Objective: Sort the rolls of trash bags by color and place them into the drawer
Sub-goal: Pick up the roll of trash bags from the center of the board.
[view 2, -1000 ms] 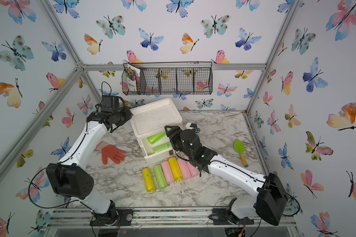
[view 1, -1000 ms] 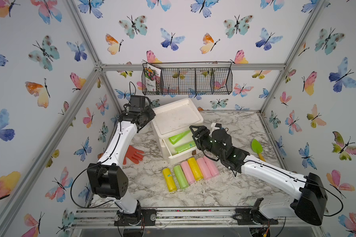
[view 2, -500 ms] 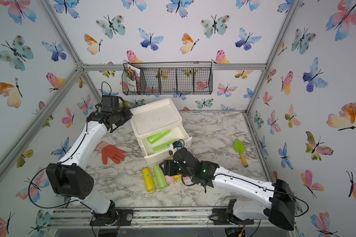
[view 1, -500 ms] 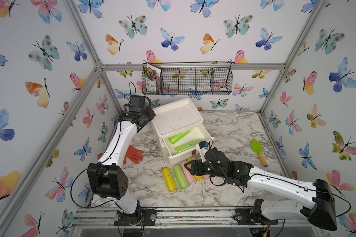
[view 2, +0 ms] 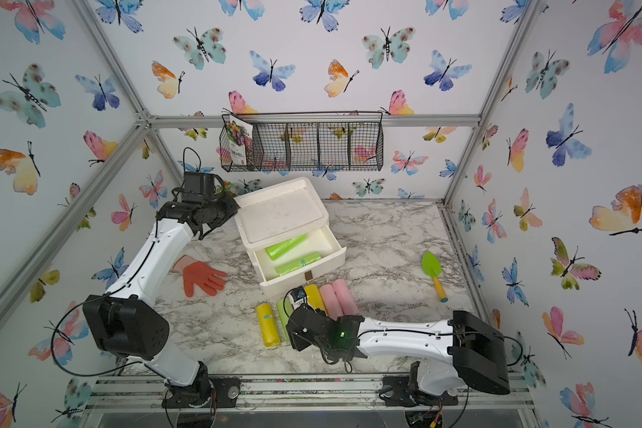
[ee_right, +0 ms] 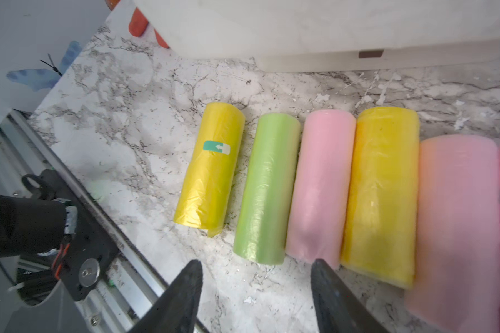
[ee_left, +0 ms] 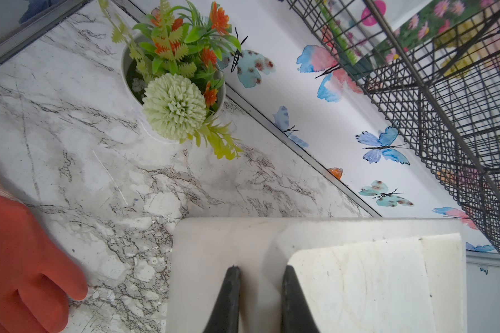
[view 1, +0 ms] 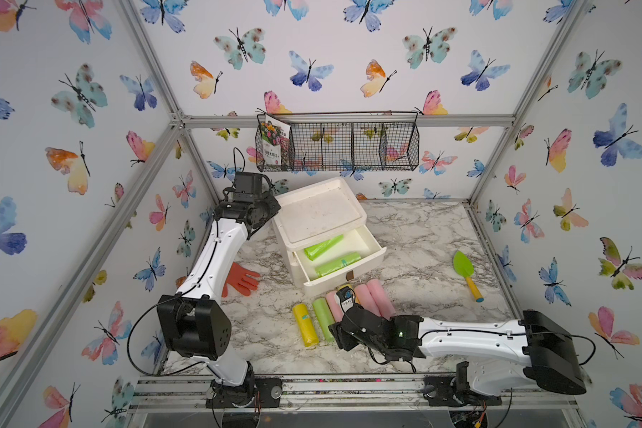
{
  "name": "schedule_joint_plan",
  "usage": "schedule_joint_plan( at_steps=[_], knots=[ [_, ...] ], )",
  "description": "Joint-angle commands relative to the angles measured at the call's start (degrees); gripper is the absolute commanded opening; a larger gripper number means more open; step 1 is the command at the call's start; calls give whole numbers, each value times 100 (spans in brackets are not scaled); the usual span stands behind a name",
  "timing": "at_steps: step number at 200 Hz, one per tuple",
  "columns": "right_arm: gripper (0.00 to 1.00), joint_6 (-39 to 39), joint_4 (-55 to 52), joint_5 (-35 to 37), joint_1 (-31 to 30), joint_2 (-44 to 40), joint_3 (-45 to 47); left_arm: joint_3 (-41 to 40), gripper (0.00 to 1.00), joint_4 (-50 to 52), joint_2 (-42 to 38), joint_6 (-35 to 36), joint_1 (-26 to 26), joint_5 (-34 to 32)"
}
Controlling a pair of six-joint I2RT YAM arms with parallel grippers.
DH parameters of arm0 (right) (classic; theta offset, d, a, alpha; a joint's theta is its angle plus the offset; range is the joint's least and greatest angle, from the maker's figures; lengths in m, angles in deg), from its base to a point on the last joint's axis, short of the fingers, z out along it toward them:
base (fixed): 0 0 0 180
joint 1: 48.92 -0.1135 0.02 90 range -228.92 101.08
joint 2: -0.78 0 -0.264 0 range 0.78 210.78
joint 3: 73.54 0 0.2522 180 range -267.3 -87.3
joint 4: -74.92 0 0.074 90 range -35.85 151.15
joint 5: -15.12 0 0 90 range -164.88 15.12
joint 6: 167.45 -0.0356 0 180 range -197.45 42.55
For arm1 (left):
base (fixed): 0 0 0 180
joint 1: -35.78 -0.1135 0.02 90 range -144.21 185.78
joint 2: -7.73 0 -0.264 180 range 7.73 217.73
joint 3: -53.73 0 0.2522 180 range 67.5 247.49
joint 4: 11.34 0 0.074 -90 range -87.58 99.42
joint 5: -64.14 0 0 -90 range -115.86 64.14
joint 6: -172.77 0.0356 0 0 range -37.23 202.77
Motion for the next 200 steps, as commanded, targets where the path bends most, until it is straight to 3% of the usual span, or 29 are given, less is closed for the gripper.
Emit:
schedule_joint_plan(
  at_steps=[1,200],
  knots=[
    [64,259,278,494,-41,184,27,-193,0,499,173,-396,128,457],
    [60,291,628,409,-195,1471,-373,-281,0,458,202,-363,133,495]
  ],
)
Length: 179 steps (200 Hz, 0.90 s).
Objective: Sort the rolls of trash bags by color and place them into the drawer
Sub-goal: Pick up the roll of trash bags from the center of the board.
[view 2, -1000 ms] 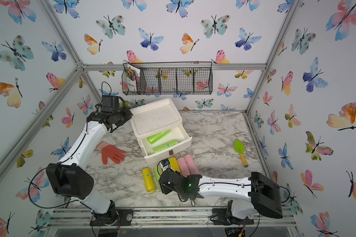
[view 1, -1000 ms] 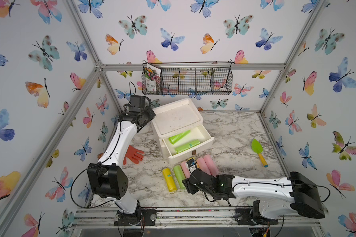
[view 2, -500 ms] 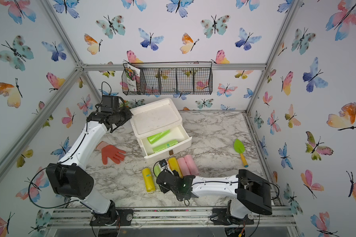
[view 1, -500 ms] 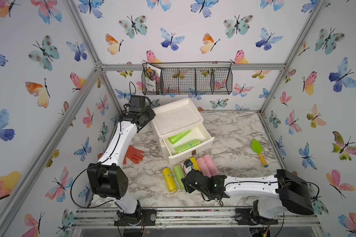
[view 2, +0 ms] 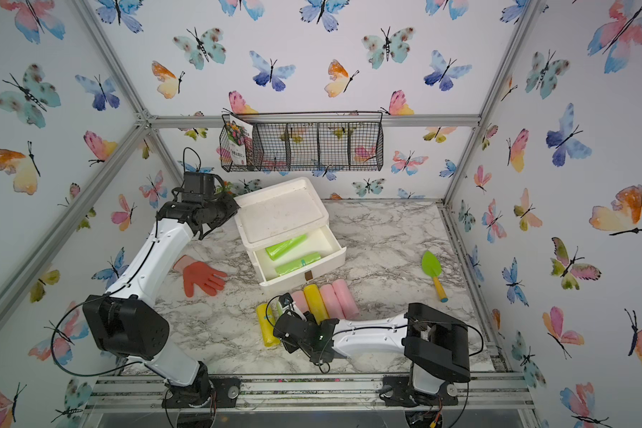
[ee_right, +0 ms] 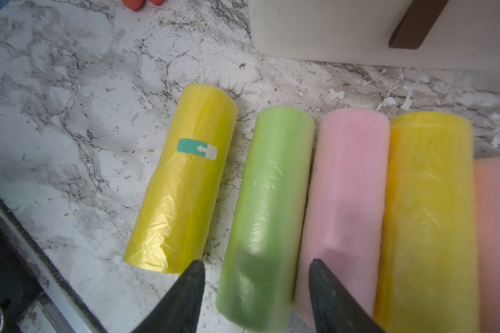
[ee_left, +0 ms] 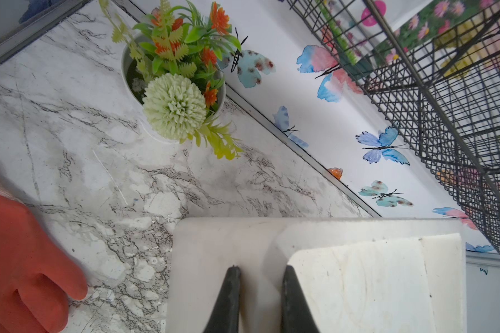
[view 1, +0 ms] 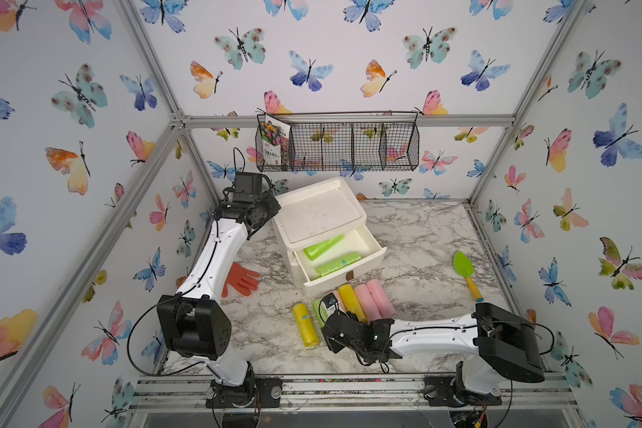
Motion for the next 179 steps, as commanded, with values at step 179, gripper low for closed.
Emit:
schedule_joint_plan(
  at_steps=[179],
  knots=[
    [58,-376,-117,50,-42,982,-334,-429,0,355,196,-365,132,542]
  ],
)
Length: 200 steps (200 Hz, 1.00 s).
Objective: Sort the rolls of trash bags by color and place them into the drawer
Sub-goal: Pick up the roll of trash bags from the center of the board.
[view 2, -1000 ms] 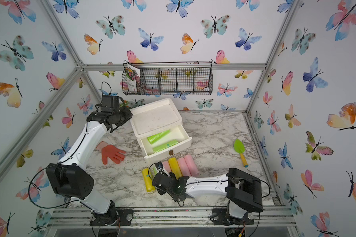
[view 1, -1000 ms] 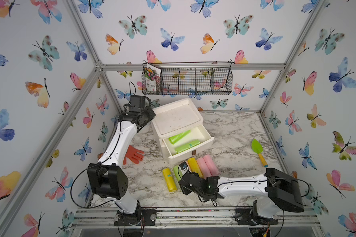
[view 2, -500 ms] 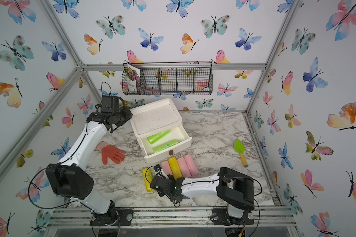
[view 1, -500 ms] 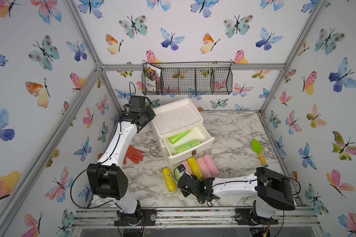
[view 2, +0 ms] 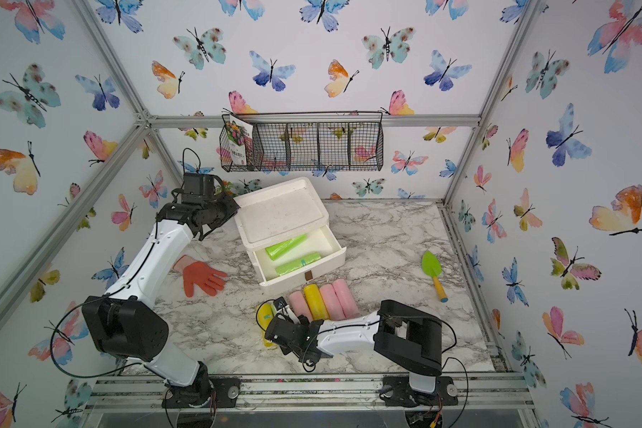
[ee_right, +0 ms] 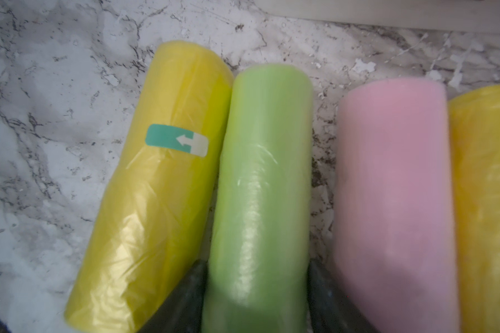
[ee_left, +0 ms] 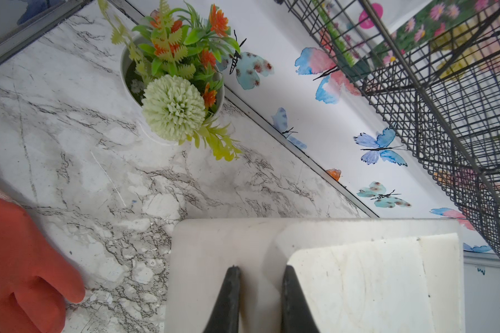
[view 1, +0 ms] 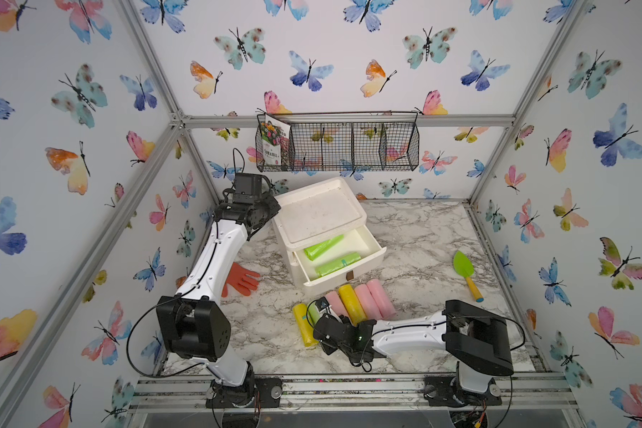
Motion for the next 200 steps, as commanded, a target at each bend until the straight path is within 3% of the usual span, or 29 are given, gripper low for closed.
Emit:
schedule_joint_plan(
  at_steps=[1,62,95,200],
  knots=[
    [58,-160,-183,17,-29,77,65,-312,0,479,250,-360,133,541],
    [42,-429,-436,70,-28,-424,330,-321,0,459,241,-364,129,549],
    [41,-453,-578,-82,-69,-1097,552,-315,0,453,259,-371,131,561],
    [40,-218,-1851,-1710,-102,-3276,541,-242,0,469,257,-401,133,579]
  ],
)
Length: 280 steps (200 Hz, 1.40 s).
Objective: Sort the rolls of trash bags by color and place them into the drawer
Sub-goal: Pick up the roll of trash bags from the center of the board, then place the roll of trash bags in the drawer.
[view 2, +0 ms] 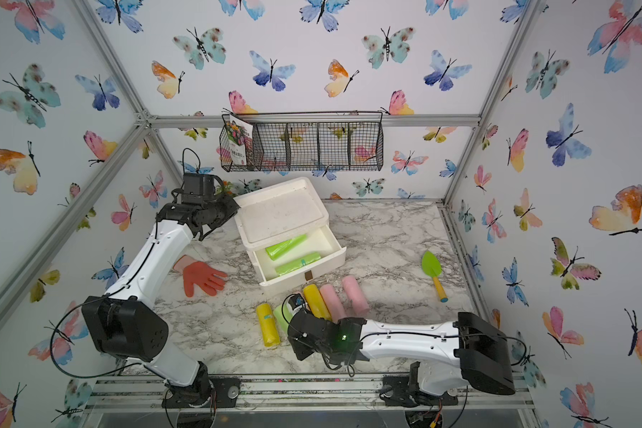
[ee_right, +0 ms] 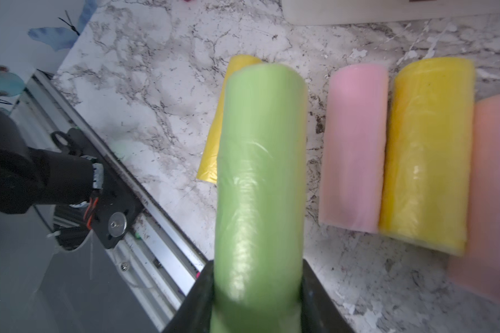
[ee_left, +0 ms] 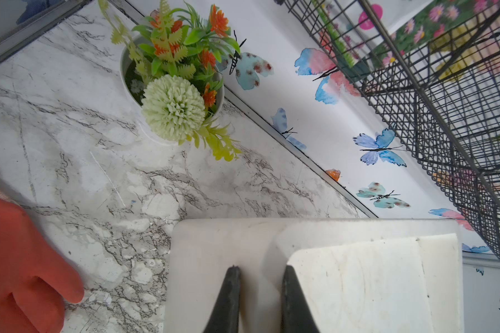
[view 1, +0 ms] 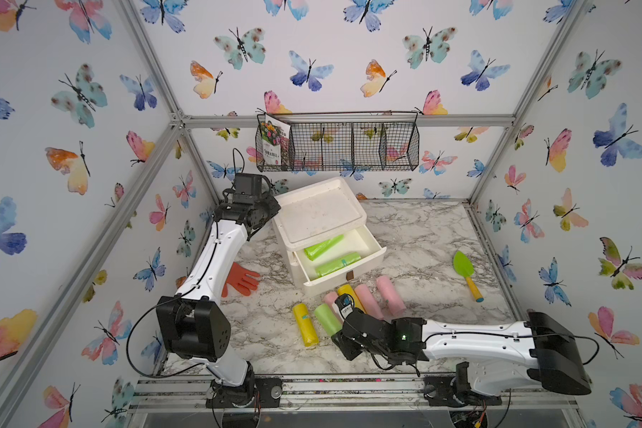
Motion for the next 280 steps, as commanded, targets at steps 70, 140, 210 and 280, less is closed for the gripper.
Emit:
schedule_joint_plan(
  at_steps=[70,140,210,280],
  knots=[
    [41,93,-882,-290,-33,-2192,-755,-163,0,497,305,-425,138,553],
    [41,-1135,-4,1754,-31,-1934,-1376,-163,0,499,279,-451,134,574],
    [40,-2468,1455,4216,-25,-2170,-846,-162,0,462,222,-433,138,658],
    [41,-4398,1844,3319,773,-1214,-746,-268,0,290,230,-420,133,855]
  ],
)
